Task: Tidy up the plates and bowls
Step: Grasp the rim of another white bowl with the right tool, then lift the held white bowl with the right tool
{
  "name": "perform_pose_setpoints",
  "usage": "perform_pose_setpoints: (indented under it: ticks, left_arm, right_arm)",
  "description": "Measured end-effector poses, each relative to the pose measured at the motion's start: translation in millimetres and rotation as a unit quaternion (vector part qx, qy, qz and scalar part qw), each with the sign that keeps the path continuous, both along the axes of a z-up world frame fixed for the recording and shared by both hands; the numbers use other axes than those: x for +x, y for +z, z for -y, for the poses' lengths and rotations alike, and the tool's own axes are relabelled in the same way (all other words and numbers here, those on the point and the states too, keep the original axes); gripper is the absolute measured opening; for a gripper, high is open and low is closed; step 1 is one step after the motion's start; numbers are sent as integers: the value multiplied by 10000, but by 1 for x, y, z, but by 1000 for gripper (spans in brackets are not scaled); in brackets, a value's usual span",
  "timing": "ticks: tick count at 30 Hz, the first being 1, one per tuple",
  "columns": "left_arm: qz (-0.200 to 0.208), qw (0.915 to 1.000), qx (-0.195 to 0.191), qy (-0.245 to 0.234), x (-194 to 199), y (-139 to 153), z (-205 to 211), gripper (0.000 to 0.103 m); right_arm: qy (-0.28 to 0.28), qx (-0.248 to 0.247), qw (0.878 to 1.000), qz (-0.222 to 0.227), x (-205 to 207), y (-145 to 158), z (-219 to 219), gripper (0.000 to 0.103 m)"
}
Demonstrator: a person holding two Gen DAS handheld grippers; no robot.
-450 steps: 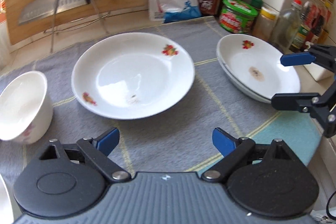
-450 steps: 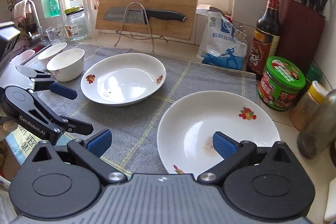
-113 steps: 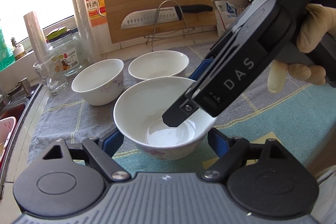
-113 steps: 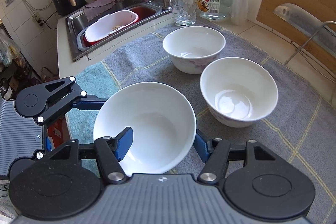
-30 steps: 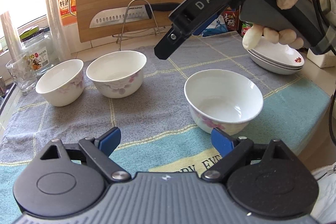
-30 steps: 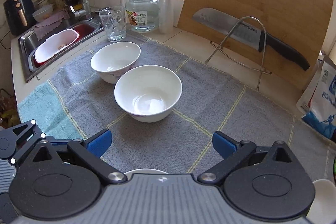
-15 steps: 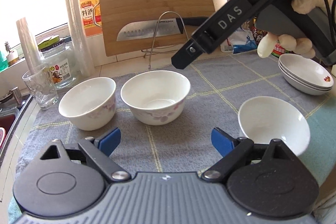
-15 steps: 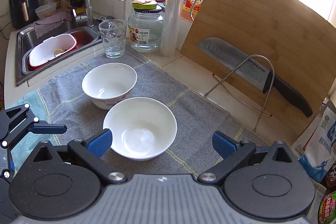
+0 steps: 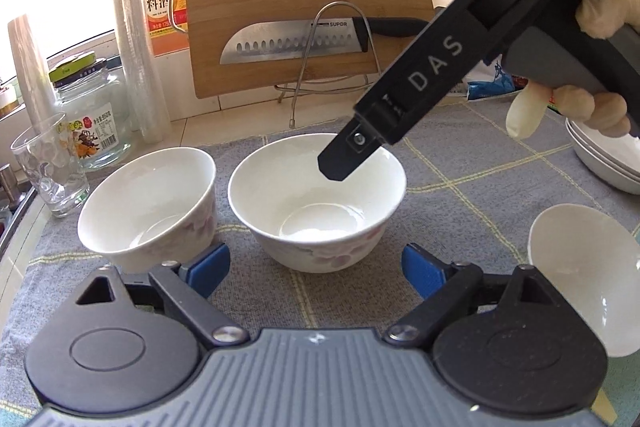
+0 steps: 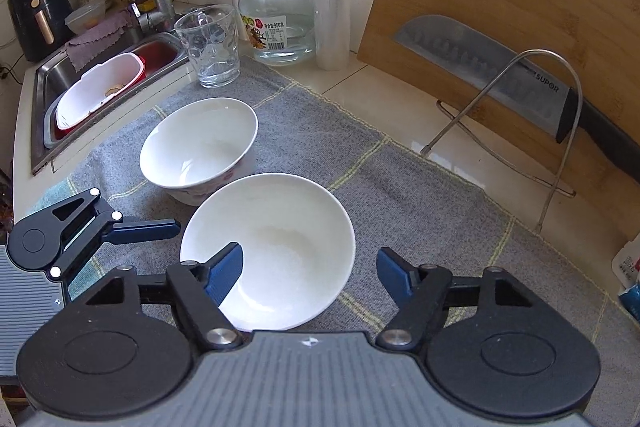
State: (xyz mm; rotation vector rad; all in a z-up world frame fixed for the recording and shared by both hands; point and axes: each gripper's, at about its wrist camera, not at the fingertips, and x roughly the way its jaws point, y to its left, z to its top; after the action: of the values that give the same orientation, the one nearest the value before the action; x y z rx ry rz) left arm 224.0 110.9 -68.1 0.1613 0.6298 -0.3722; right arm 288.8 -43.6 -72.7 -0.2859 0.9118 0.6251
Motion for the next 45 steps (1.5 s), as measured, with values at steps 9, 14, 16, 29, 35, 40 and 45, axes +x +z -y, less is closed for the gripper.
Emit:
perform_pose_setpoints:
  ticks: [9,14,16,29,35,40,45]
  left_arm:
    - [18,9999,29,-112,8,-4,2,89]
    - [48,9998,67,-168,12,-4,3,84]
    - [49,9998,61,-198,13,-5,3,83]
    - [90,9995,51,-306,16,-5,3,83]
    - [80,9994,54,-326,17,-4,2,83]
    - [87,9994,60,-338,17,-5,2,83]
    - [92,9993,90,-355,17,-6,3,83]
  right_arm:
    - [-35,39,9997,-242,21,-12,-6,64]
    - [-59,86,9993,-364,27,-17,-6,60]
    - [-45,95,9992,-394,28,-18,-7,59]
    - [3,123,9985,-527,33,-19,-8,57]
    - [34,99,9984,-564,34,-20,-9,57]
    - [50,73,9983,-568,34,-19,-9,57]
    - [81,27,9983,-571,34,-19,-10,57]
